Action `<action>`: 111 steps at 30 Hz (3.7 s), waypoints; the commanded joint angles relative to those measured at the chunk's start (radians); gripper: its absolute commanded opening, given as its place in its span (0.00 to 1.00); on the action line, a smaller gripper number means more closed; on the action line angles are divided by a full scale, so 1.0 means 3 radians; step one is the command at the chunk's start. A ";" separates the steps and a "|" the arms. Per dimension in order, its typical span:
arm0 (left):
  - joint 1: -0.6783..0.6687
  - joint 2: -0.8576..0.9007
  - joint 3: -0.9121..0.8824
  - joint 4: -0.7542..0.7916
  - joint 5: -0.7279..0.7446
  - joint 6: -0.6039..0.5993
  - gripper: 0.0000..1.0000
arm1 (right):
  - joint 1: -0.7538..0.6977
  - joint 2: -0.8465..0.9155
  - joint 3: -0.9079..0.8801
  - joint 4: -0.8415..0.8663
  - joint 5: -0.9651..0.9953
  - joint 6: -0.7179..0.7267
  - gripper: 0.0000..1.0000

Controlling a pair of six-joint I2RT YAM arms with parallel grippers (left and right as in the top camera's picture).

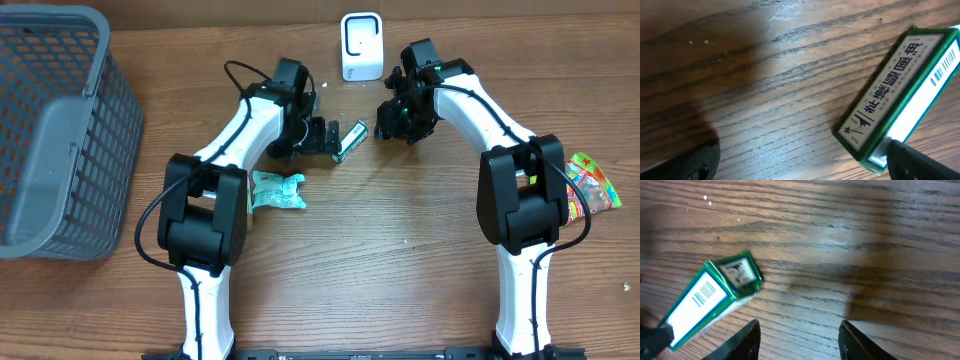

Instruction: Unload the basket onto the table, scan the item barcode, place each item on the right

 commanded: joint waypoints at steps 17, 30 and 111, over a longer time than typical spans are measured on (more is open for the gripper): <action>0.0104 0.0120 -0.0151 -0.0023 0.0074 -0.0112 1.00 | 0.0318 0.0028 -0.0014 0.0165 0.0607 0.1340 0.41; 0.0287 0.0245 -0.0151 -0.0065 0.0221 -0.0196 1.00 | 0.0412 0.0028 -0.0184 0.0491 0.0585 0.1404 0.41; 0.0069 0.0266 0.0046 -0.0095 0.0197 0.0039 0.04 | 0.0411 0.0028 -0.0184 0.0533 0.0486 0.1174 0.40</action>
